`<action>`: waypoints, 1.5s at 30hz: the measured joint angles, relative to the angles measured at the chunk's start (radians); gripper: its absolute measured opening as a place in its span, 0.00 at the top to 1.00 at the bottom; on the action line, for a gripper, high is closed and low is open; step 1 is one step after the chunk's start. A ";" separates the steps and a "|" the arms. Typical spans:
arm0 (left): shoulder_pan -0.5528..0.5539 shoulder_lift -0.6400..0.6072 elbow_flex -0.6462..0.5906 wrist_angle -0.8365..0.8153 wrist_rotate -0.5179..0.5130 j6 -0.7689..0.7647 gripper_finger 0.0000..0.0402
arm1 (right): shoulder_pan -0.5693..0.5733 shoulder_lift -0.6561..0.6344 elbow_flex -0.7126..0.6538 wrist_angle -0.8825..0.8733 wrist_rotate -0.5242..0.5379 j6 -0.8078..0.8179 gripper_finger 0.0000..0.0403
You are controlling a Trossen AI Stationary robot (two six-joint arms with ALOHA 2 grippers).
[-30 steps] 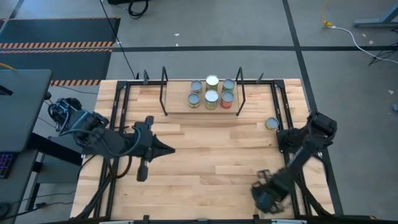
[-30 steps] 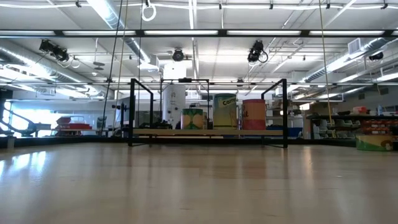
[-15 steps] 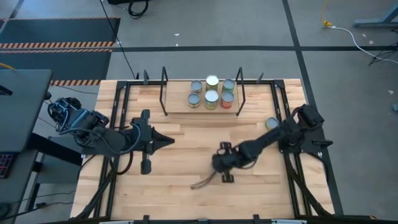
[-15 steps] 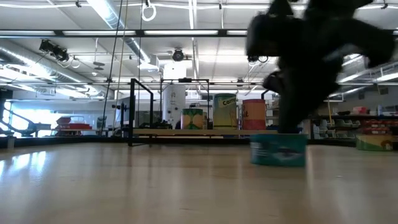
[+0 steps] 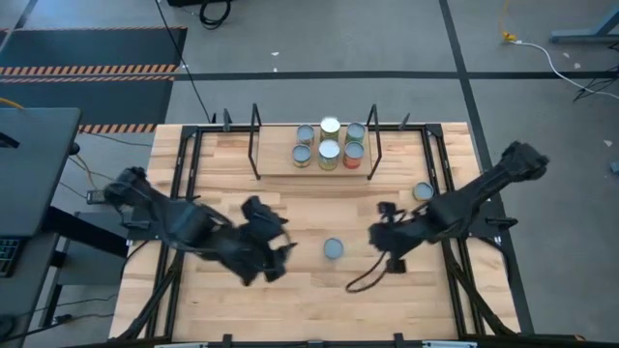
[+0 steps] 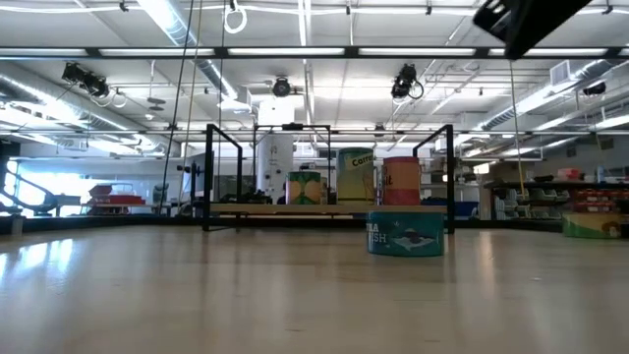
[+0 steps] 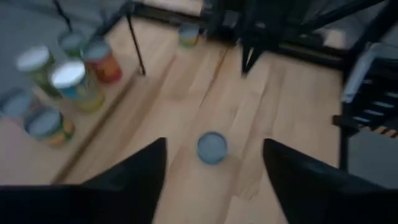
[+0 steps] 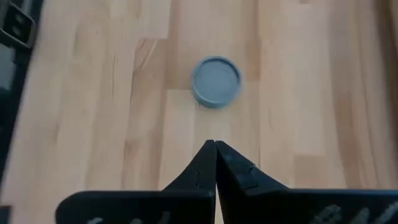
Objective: Pick and place cans onto a shelf
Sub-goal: Put the canned tuna on the shelf
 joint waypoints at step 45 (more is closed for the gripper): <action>0.290 0.691 -0.001 0.377 0.467 0.491 0.13 | 0.011 -0.310 -0.203 -0.034 -0.060 0.161 0.98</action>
